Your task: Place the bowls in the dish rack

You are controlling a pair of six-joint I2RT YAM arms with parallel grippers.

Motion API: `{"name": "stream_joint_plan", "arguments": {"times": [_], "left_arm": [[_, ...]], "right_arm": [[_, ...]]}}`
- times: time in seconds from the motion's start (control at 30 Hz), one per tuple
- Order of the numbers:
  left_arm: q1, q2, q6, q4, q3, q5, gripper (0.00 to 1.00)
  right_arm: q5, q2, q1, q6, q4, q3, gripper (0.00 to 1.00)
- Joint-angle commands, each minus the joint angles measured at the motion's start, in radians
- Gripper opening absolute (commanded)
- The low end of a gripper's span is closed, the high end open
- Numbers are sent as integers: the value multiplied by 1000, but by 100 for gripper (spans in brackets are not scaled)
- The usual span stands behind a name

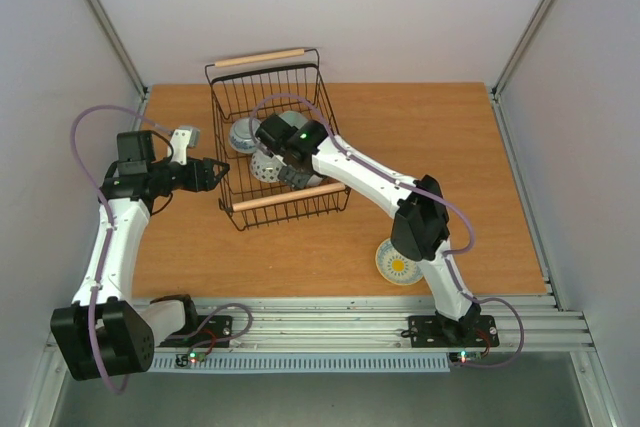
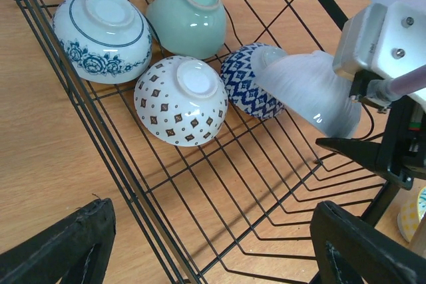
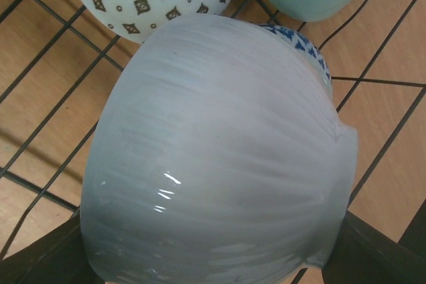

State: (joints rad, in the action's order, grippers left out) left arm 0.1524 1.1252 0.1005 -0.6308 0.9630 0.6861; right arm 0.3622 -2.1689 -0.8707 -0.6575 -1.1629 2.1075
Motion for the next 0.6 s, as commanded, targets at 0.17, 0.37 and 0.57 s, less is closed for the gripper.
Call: {"name": "stream_joint_plan", "arguments": {"times": [0.17, 0.37, 0.57], "left_arm": [[7, -19, -5, 42, 17, -11, 81], [7, -13, -5, 46, 17, -2, 81], [6, -18, -4, 44, 17, -5, 81]], "right_arm": [[103, -64, -7, -59, -47, 97, 1], [120, -43, -7, -64, -106, 106, 1], [138, -54, -7, -74, -161, 108, 1]]}}
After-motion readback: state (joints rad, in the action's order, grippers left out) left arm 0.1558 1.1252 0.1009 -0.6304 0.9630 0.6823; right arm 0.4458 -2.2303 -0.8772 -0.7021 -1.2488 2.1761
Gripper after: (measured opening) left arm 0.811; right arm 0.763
